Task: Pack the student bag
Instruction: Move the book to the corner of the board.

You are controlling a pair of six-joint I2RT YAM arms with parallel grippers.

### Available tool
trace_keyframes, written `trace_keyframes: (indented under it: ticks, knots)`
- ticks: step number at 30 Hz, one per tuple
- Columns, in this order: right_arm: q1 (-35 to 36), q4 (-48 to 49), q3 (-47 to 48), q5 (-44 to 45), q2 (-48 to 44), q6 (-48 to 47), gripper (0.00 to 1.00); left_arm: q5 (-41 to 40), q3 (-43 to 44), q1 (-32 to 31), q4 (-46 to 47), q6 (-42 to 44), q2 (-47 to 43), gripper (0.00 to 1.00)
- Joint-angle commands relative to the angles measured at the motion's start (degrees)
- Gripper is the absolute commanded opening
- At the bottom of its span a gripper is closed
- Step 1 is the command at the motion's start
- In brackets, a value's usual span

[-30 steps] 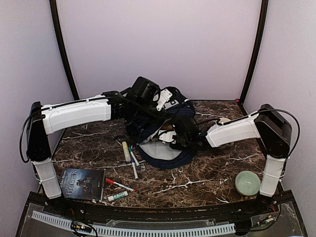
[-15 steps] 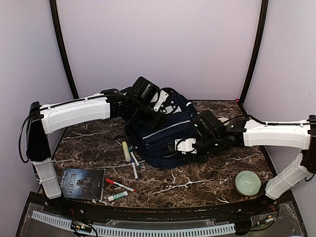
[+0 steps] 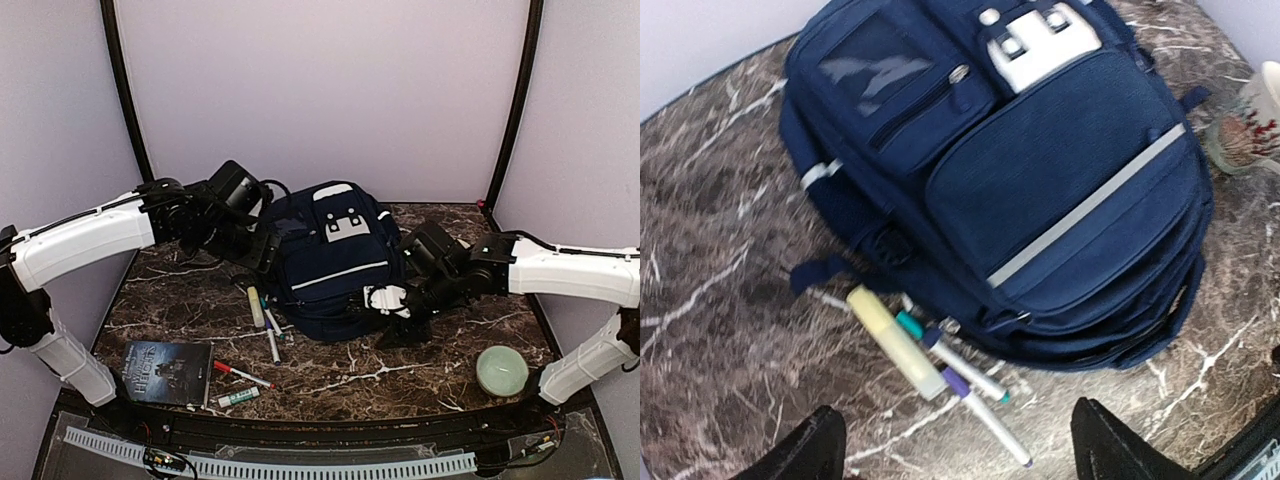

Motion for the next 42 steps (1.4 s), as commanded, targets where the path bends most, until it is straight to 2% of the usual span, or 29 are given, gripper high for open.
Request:
trace_keyframes:
  ticks: [1,7,14,19,26,31,42]
  knots:
    - [-0.3,4.6,7.7,-9.5,6.6,4.1,0.55,-3.5,-9.9,2.2,-8.5,-16.0,-6.6,0.81]
    - [-0.3,8.1,12.8,-13.7,12.0,6.8,0.54,-3.8,-21.0,5.5,-10.8,-29.1,-16.6,0.83]
    - [-0.5,11.3,13.8,-14.2,16.9,9.8,0.54,-0.6,-32.9,11.2,-10.9,-37.7,-22.8,0.86]
    - [-0.7,10.9,12.8,-16.4,17.3,10.1,0.54,0.8,-39.0,12.7,-12.1,-44.5,-26.7,0.86]
    - [-0.8,10.9,12.9,-16.8,18.3,10.1,0.55,4.8,-43.2,12.8,-18.5,-55.5,-35.2,0.85]
    - [-0.8,11.3,11.9,-15.5,17.6,9.7,0.55,7.9,-44.8,12.8,-21.9,-58.7,-38.1,0.83]
    - [-0.8,10.8,12.5,-15.0,19.3,9.5,0.56,17.6,-53.1,12.8,-14.5,-60.2,-35.3,0.83]
